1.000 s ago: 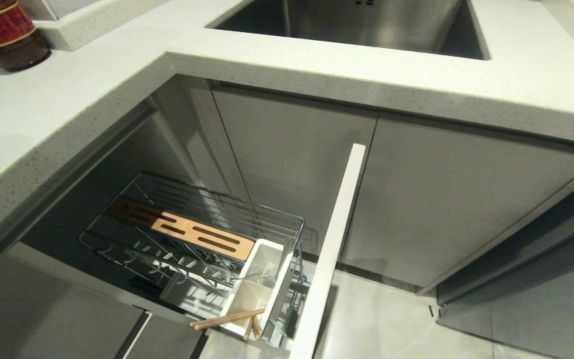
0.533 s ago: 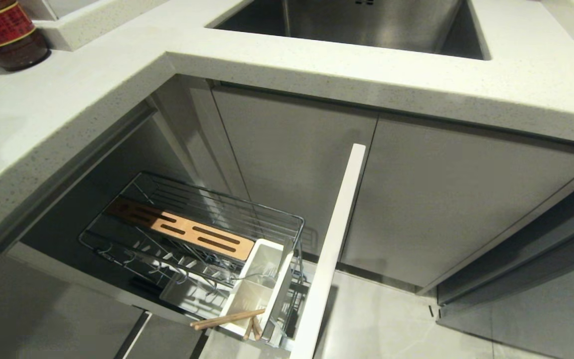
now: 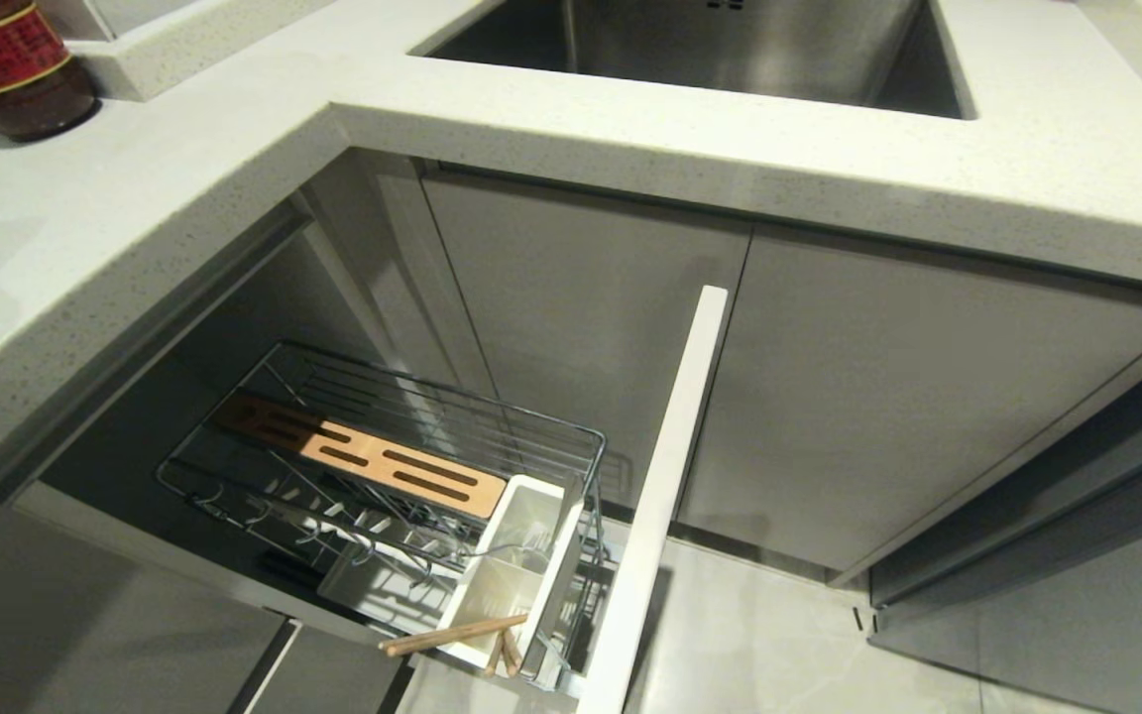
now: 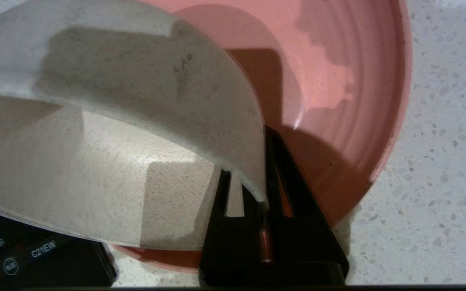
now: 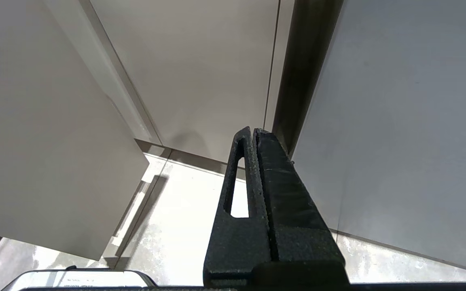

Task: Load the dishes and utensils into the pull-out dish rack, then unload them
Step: Take the bowl out of the cupboard

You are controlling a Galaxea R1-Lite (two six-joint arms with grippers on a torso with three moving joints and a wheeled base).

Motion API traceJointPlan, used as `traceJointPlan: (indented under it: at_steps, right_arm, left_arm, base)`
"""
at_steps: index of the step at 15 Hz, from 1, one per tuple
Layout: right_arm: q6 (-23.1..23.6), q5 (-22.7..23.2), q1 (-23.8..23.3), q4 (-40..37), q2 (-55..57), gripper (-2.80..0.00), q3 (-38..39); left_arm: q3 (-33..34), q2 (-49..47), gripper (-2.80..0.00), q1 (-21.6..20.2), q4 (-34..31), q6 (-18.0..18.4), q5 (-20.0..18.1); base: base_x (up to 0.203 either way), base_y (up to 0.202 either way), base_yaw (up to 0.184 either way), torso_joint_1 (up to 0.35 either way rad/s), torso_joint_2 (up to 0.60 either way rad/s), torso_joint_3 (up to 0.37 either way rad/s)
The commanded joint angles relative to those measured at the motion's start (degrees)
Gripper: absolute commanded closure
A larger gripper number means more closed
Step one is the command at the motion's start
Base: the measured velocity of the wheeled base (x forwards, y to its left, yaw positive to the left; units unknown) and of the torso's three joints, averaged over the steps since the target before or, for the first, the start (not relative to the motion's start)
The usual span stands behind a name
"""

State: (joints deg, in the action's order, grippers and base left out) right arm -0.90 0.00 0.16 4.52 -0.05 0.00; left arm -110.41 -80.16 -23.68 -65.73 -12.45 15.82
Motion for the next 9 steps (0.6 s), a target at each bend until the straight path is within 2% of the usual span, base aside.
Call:
traceJointPlan:
  at_steps: [1, 6, 9]
  right_arm:
    - [0.0, 0.0, 0.0, 0.1, 0.0, 0.00, 1.5]
    - [0.0, 0.0, 0.0, 0.1, 0.0, 0.00, 1.5]
    - [0.0, 0.0, 0.0, 0.1, 0.0, 0.00, 1.5]
  left_arm:
    - [0.0, -0.5, -2.80, -0.1, -0.3, -0.2, 0.2]
    - [-0.1, 0.4, -2.80, -1.0, 0.8, -0.5, 0.8]
    - [-0.1, 2.8, -2.80, -1.3, 9.1, -3.4, 3.0]
  base:
    - [0.000, 0.000, 0.000, 0.000, 0.00, 0.000]
    - [0.000, 0.000, 0.000, 0.000, 0.00, 0.000]
    - [0.000, 0.000, 0.000, 0.000, 0.00, 0.000]
